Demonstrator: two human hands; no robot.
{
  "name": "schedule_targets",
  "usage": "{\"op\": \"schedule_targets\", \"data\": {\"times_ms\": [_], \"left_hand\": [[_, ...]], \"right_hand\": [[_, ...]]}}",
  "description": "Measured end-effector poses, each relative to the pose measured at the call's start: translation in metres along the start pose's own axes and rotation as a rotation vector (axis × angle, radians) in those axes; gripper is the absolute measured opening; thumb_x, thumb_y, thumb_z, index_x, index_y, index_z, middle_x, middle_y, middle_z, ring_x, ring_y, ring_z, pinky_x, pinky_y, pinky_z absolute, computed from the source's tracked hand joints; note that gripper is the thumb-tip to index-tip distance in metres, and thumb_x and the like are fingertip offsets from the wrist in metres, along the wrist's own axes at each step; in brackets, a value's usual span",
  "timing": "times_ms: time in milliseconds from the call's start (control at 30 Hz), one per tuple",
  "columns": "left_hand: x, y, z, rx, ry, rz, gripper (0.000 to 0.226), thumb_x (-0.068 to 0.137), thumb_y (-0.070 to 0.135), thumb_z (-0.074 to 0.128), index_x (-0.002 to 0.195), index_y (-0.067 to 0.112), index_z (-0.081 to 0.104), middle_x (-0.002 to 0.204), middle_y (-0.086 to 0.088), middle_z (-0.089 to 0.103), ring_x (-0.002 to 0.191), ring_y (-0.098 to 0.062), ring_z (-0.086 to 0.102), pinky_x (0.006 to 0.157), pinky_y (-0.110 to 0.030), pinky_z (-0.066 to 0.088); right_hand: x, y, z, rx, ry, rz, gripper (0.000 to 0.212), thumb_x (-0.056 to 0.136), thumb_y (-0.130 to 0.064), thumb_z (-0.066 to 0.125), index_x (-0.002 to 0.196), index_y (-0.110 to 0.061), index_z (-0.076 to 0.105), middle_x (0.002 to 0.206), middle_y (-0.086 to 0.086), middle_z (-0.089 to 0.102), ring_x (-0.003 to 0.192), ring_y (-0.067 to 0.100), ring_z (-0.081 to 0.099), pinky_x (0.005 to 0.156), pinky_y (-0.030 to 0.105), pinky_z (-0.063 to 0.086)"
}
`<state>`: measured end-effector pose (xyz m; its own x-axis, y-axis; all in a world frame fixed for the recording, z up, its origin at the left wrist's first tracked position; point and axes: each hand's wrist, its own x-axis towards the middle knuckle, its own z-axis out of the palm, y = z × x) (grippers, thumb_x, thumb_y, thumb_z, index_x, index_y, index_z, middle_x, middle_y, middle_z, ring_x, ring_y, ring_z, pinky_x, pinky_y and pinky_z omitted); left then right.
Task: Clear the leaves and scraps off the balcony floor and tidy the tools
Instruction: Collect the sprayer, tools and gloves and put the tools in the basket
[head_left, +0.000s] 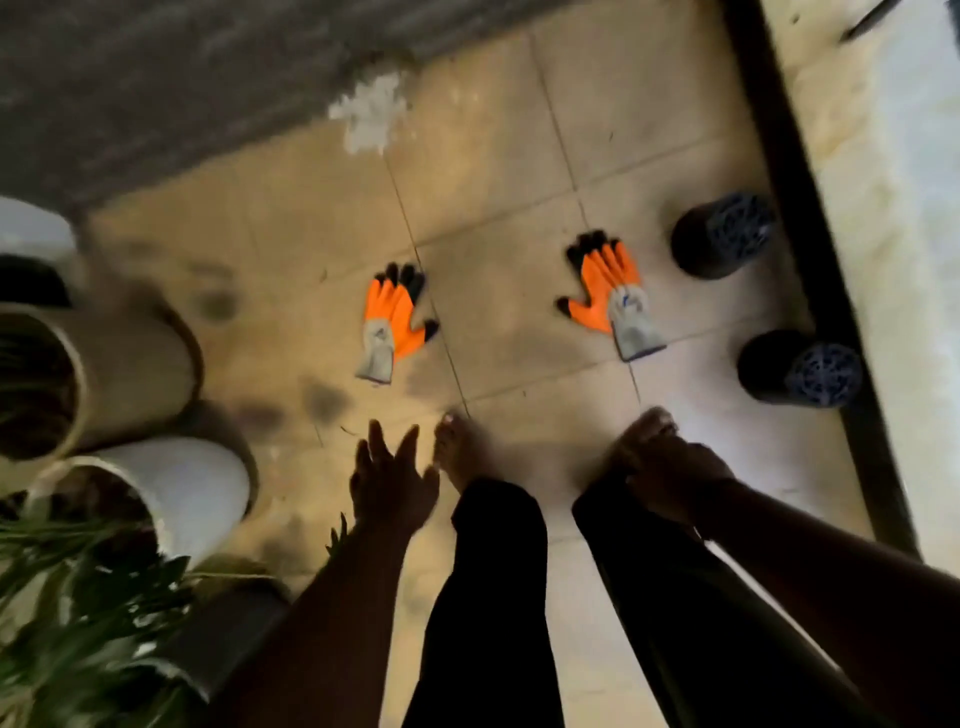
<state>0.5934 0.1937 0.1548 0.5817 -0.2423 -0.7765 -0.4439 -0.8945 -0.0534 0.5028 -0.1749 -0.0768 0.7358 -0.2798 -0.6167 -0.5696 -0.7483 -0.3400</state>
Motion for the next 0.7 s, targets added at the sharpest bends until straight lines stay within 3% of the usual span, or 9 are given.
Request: {"op": "schedule_targets", "data": {"times_ms": [100,167,233,300,367,400,700], "left_hand": [[0.049,-0.005,0.009,-0.086,0.068,-0.077,0.062,0.097,0.043,0.052,0.153,0.033,0.027,0.163,-0.014,-0.004,0.148,-0.038,0.004,0.114,-0.050,0.023],[0.078,-0.013,0.012,-0.055,0.056,-0.057,0.061,0.098,0.042,0.051,0.153,0.033,0.028,0.163,-0.014,-0.005,0.148,-0.038,0.001,0.114,-0.051,0.022],[0.098,-0.019,0.010,-0.017,0.025,-0.052,0.060,0.098,0.043,0.051,0.152,0.032,0.029,0.163,-0.014,-0.002,0.148,-0.039,0.003,0.113,-0.051,0.022],[0.117,-0.025,0.014,0.007,0.033,-0.047,0.060,0.097,0.044,0.051,0.152,0.032,0.031,0.163,-0.015,0.000,0.148,-0.040,0.005,0.113,-0.050,0.023],[0.133,-0.026,0.016,0.034,-0.001,-0.048,0.060,0.097,0.045,0.051,0.152,0.033,0.030,0.163,-0.016,0.000,0.148,-0.040,0.005,0.114,-0.050,0.023],[0.138,-0.025,0.018,0.039,-0.024,-0.055,0.061,0.097,0.045,0.051,0.153,0.033,0.029,0.163,-0.016,-0.002,0.148,-0.040,0.003,0.114,-0.050,0.022],[0.200,-0.018,0.034,0.087,-0.170,-0.127,0.063,0.098,0.048,0.049,0.154,0.037,0.021,0.162,-0.015,-0.018,0.147,-0.042,-0.012,0.116,-0.055,0.016]], "right_hand": [[-0.002,-0.005,0.004,-0.057,-0.040,-0.002,0.090,0.085,-0.072,0.041,0.154,-0.018,0.022,0.159,0.013,0.022,0.149,0.028,0.010,0.121,0.047,0.008],[0.005,0.005,0.016,-0.134,0.115,0.027,0.089,0.086,-0.073,0.041,0.154,-0.019,0.022,0.159,0.012,0.023,0.149,0.028,0.011,0.121,0.047,0.009],[-0.022,-0.027,-0.013,-0.151,0.151,0.066,0.087,0.088,-0.072,0.040,0.156,-0.024,0.012,0.158,0.013,0.024,0.149,0.029,0.014,0.121,0.045,0.008],[-0.067,-0.055,-0.029,-0.088,0.056,0.127,0.072,0.097,-0.057,0.041,0.155,-0.030,0.009,0.155,0.016,0.031,0.145,0.033,0.024,0.117,0.040,0.017],[-0.137,-0.058,-0.006,-0.112,-0.308,0.220,0.055,0.099,-0.039,0.043,0.151,-0.032,0.028,0.153,0.011,0.034,0.139,0.031,0.032,0.108,0.038,0.032],[-0.156,-0.055,0.000,-0.143,-0.411,0.268,0.053,0.098,-0.038,0.044,0.149,-0.035,0.031,0.154,0.007,0.031,0.139,0.029,0.032,0.108,0.040,0.035],[-0.104,-0.042,0.017,-0.063,-0.414,0.372,0.060,0.096,-0.036,0.049,0.149,-0.046,0.023,0.163,0.006,0.001,0.147,0.033,0.014,0.115,0.045,0.026]]}}
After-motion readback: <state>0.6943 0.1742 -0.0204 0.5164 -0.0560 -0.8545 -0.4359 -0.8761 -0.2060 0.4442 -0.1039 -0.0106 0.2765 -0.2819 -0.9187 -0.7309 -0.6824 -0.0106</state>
